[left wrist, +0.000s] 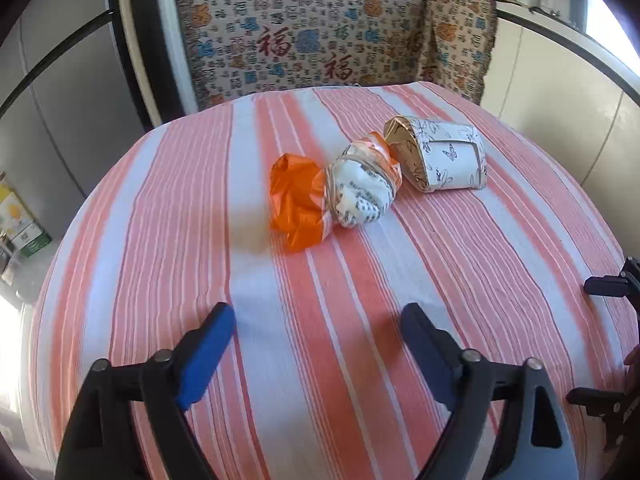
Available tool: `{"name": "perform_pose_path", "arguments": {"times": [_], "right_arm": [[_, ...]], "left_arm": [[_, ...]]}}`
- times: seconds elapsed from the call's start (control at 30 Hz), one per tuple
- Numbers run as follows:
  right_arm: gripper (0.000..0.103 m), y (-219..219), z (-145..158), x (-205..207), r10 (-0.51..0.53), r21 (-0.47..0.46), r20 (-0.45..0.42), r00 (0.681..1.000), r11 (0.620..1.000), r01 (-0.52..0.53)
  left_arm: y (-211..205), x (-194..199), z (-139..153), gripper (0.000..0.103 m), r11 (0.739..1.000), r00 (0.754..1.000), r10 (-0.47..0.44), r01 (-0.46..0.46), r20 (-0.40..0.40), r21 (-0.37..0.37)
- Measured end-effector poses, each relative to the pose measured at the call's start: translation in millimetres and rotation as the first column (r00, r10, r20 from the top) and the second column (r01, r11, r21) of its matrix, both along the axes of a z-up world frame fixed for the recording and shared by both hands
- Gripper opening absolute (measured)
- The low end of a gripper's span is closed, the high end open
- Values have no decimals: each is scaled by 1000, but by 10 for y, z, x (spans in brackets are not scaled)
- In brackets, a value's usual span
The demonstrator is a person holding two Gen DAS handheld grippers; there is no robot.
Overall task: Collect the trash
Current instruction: 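Grasp the orange-and-white wrapped candy with the left tool while the right tool grasps the butterfly tissue box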
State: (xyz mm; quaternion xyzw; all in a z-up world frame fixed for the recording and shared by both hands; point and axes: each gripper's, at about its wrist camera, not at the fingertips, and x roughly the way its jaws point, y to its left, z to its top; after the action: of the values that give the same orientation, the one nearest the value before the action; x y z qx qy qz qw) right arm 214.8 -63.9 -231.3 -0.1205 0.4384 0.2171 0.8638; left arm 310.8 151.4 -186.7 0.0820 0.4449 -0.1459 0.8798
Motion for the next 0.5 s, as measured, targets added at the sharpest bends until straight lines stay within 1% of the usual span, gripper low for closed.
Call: {"name": "perform_pose_path", "arguments": {"times": [0.03, 0.07, 0.1, 0.13, 0.33, 0.5], "right_arm": [[102, 25, 2, 10, -1, -2, 0, 1000, 1000, 1], [102, 32, 5, 1, -2, -4, 1, 1000, 1000, 2], [102, 28, 6, 0, -3, -6, 2, 1000, 1000, 3], [102, 33, 18, -12, -4, -7, 3, 1000, 1000, 4], [103, 16, 15, -27, -4, -7, 3, 1000, 1000, 4], [103, 2, 17, -35, -5, -9, 4, 1000, 1000, 5]], "left_arm": [[-13, 21, 31, 96, 1000, 1000, -28, 28, -2, -3], [-25, 78, 29, 98, 999, 999, -54, 54, -3, 5], [-23, 147, 15, 102, 997, 997, -80, 80, -11, 5], [-19, 220, 7, 103, 994, 994, -109, 109, -17, 6], [-62, 626, -14, 103, 979, 979, -202, 202, -20, 6], [-139, 782, -3, 103, 969, 969, -248, 248, -22, -1]]}}
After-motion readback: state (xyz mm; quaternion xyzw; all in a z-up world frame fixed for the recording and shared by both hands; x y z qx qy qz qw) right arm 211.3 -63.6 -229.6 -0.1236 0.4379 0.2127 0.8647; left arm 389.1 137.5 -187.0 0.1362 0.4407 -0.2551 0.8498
